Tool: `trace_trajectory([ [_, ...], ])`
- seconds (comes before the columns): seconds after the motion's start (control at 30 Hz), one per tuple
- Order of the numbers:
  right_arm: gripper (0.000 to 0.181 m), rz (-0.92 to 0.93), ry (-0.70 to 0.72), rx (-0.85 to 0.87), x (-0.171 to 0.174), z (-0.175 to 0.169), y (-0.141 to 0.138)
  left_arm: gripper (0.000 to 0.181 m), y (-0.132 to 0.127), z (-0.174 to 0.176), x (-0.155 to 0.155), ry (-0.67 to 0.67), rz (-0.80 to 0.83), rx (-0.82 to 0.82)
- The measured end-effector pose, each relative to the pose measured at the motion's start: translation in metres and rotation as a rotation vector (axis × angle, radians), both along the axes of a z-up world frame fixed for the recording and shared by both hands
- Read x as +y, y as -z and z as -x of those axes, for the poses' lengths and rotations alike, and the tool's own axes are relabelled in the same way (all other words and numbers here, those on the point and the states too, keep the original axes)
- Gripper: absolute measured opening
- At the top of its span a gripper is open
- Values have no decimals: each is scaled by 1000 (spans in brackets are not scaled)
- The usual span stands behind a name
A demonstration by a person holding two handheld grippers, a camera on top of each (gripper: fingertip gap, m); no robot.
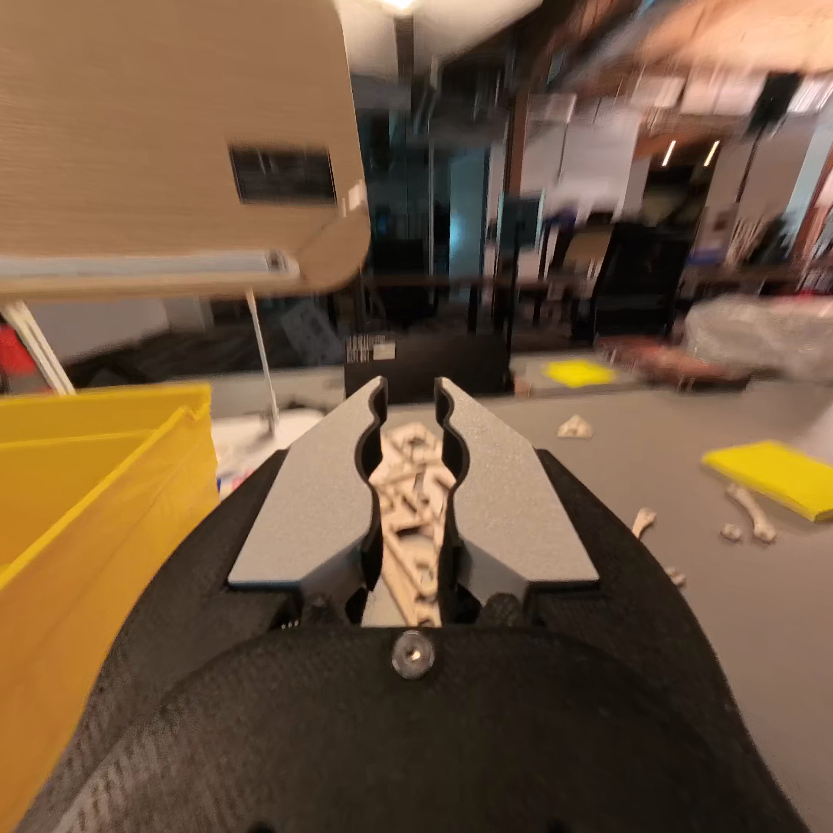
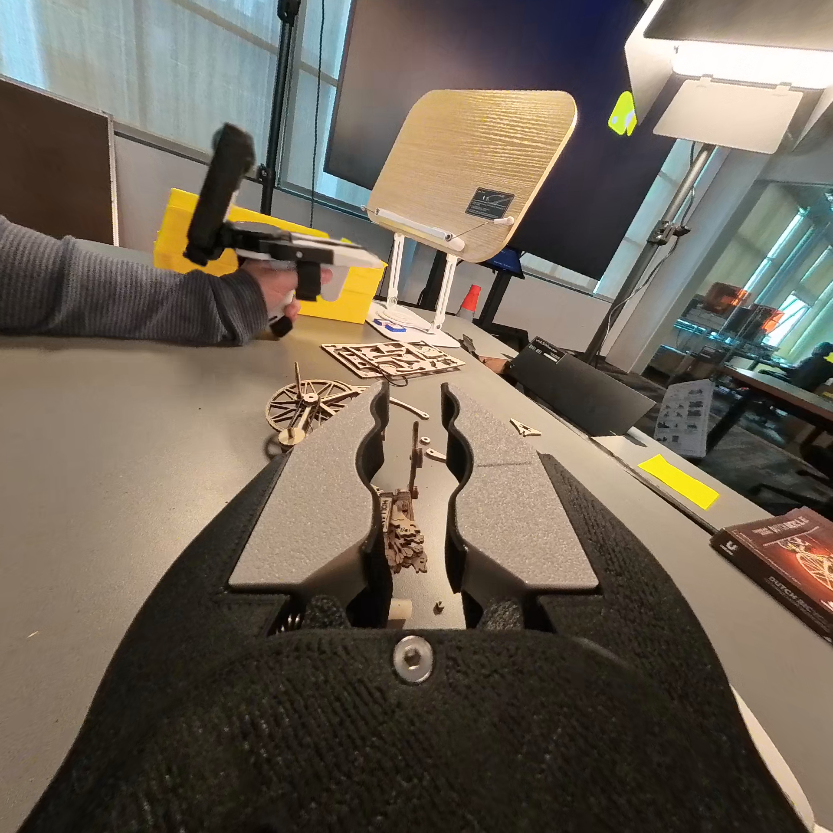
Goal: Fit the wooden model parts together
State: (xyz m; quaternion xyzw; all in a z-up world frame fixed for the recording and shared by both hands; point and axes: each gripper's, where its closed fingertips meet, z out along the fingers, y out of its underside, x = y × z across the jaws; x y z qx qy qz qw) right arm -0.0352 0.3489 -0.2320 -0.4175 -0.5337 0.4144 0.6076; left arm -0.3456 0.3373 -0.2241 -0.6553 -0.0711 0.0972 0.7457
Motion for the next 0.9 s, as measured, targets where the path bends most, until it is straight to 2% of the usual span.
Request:
trace_trajectory([
  [0.1, 20, 6, 1, 0, 1, 1, 0, 20, 37, 23, 19, -93, 329, -37],
  [0.2, 20, 9, 1, 0, 1, 1, 0, 24, 51, 32, 31, -111, 486, -135],
  [0.37, 20, 10, 3, 2, 2, 0, 0, 25, 89, 53, 43, -160, 699, -228],
  [0.47, 20, 11, 3, 2, 2, 0, 0, 31, 107, 51, 49, -153, 779, -251],
  [0.57, 20, 11, 3, 2, 2, 0, 0, 31, 111, 56, 48, -193, 828, -206],
  [0.7, 20, 10, 1, -1, 2, 1, 0, 22, 113, 53, 48, -188, 850, -174],
  [0.8, 20, 10, 1, -2, 2, 1, 0, 6, 114, 49, 49, -170, 854, -165],
  [0.9, 20, 7, 0, -1, 1, 1, 0, 3, 115, 49, 48, -169, 865, -143],
])
